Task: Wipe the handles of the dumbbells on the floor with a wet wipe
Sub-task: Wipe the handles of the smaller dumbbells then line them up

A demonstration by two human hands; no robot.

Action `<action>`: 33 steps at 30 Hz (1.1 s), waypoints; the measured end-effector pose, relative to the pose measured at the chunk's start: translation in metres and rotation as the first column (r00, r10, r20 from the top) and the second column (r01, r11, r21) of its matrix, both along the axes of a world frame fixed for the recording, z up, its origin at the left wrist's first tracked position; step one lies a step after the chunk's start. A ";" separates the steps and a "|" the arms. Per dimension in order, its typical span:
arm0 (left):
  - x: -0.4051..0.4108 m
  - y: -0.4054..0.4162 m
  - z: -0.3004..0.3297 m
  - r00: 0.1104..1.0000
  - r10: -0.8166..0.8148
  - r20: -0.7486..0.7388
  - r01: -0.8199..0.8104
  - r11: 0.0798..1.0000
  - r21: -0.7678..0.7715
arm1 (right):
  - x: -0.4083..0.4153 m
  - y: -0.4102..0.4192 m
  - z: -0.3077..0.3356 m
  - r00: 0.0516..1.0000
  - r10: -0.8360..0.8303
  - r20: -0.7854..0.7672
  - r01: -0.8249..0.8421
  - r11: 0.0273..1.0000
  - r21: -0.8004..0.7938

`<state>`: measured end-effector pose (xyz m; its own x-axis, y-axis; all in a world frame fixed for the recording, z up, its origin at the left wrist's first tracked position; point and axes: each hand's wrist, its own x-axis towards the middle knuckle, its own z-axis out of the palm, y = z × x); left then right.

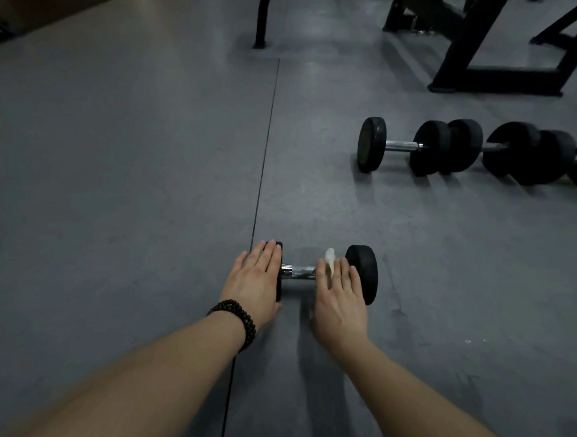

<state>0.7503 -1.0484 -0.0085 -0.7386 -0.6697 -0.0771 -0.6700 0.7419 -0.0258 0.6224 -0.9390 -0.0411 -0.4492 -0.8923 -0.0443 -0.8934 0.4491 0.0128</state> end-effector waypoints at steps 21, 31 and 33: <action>-0.010 -0.008 -0.005 0.997 0.043 -0.064 -0.039 0.997 0.064 | 0.022 -0.012 -0.012 0.941 0.207 0.266 -0.181 0.976 -0.117; -0.008 -0.008 -0.005 0.997 0.030 -0.067 -0.025 0.997 0.067 | -0.008 -0.021 0.000 0.953 0.228 0.198 -0.202 0.969 -0.143; -0.007 -0.008 -0.006 0.997 0.022 -0.071 -0.018 0.998 0.056 | -0.023 -0.024 0.002 0.937 0.290 0.193 -0.278 0.956 -0.089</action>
